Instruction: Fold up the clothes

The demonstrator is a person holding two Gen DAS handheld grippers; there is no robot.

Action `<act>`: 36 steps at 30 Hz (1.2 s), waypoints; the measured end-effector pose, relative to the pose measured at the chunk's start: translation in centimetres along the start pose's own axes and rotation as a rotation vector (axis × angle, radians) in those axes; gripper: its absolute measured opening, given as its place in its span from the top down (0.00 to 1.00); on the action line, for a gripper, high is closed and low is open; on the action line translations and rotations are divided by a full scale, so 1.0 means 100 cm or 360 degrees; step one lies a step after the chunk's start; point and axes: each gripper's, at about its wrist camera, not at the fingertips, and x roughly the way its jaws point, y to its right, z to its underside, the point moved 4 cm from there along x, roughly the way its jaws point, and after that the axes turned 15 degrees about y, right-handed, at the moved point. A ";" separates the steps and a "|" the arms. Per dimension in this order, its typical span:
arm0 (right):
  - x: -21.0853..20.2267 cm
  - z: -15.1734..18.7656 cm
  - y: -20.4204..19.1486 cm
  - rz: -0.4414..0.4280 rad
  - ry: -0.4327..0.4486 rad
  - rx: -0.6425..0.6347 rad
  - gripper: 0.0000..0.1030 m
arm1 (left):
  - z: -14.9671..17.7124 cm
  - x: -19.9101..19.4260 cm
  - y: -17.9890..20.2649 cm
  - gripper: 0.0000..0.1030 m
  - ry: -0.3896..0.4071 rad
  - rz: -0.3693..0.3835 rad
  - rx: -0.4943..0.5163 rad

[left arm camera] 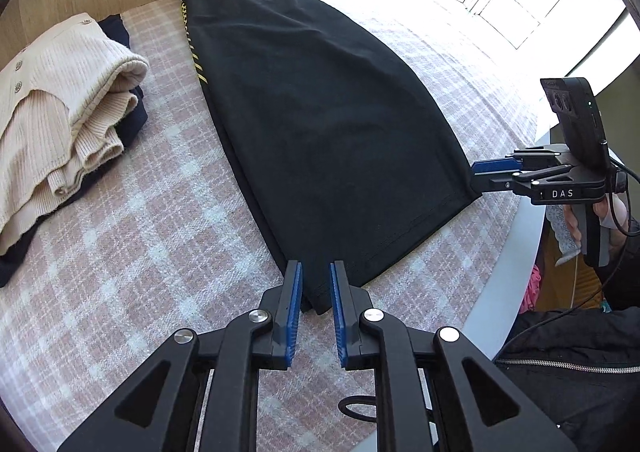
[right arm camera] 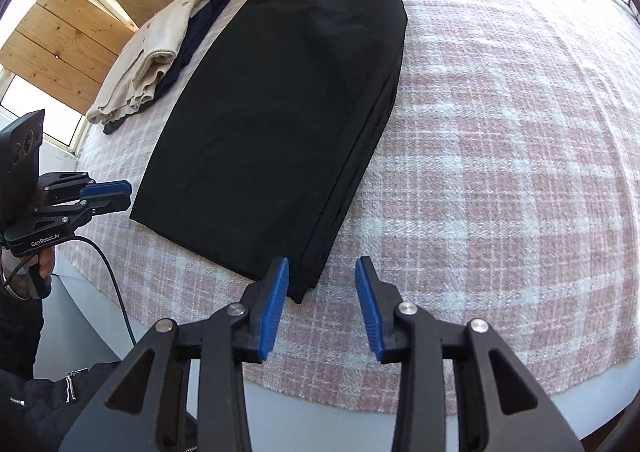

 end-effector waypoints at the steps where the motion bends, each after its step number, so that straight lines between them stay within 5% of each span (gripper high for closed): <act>1: 0.001 0.000 -0.002 0.0003 0.0008 -0.0009 0.62 | 0.002 0.000 -0.002 0.86 -0.0002 0.0007 -0.0016; 11: 0.005 -0.001 -0.006 -0.0071 0.0035 -0.0012 0.61 | 0.008 0.010 -0.005 0.78 -0.0022 0.0035 -0.0096; 27: 0.011 0.002 -0.025 0.0102 -0.0056 -0.0288 0.61 | 0.005 0.020 0.004 0.72 -0.0064 -0.0156 -0.0111; 30: 0.012 0.001 -0.025 0.0114 -0.0067 -0.0267 0.59 | 0.004 0.021 0.003 0.76 -0.0072 -0.0147 -0.0103; 33: 0.011 0.001 -0.026 0.0115 -0.0073 -0.0283 0.58 | 0.005 0.022 0.000 0.93 -0.0068 -0.0082 -0.0145; 36: 0.010 0.001 -0.024 0.0050 -0.0088 -0.0271 0.72 | 0.005 0.022 0.002 0.92 -0.0058 -0.0066 -0.0134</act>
